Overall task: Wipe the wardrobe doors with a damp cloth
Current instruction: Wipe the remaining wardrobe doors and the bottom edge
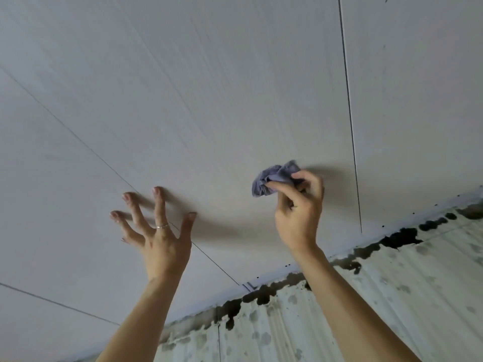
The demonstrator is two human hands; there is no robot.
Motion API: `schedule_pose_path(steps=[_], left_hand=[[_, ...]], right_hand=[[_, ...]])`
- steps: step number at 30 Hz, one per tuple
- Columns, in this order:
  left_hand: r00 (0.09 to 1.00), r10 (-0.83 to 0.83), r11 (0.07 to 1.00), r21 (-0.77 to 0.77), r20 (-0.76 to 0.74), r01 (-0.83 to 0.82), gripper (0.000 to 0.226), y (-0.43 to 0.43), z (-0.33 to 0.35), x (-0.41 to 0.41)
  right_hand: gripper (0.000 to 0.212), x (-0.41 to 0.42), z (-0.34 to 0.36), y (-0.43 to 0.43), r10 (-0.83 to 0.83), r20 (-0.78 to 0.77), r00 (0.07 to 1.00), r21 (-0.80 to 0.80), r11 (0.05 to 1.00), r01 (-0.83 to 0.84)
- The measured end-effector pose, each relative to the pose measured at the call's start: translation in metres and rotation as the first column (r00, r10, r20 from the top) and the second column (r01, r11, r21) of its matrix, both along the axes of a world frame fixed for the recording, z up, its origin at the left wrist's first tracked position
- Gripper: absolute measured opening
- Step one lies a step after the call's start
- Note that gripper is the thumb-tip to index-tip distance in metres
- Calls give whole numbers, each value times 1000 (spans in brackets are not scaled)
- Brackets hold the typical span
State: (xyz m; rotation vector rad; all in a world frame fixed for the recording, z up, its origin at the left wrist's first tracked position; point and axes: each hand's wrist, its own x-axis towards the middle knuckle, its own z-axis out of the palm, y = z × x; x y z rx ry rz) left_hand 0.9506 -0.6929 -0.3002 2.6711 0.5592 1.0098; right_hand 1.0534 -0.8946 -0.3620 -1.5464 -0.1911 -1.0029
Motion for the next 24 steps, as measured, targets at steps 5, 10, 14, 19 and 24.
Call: schedule_pose_path(steps=[5,10,14,19,24], left_hand=[[999,-35,999,-4,-17,35,84,-2,1,9],[999,-51,999,7,-7,51,82,6,-2,4],[999,-27,994,101,-35,30,74,10,-3,-2],[989,-68,973,212,-132,95,63,29,-6,-22],[969,-99,917,357,-228,177,75,50,-14,-33]], right_hand=[[37,32,-7,-45,-78,-214,974,350,925,151],[38,8,10,20,-147,-198,969,419,881,219],[41,-46,1,107,48,-97,994,146,989,-33],[42,-49,-31,79,129,-150,980,-118,982,-148],[33,15,-43,-11,47,-410,911,261,963,67]])
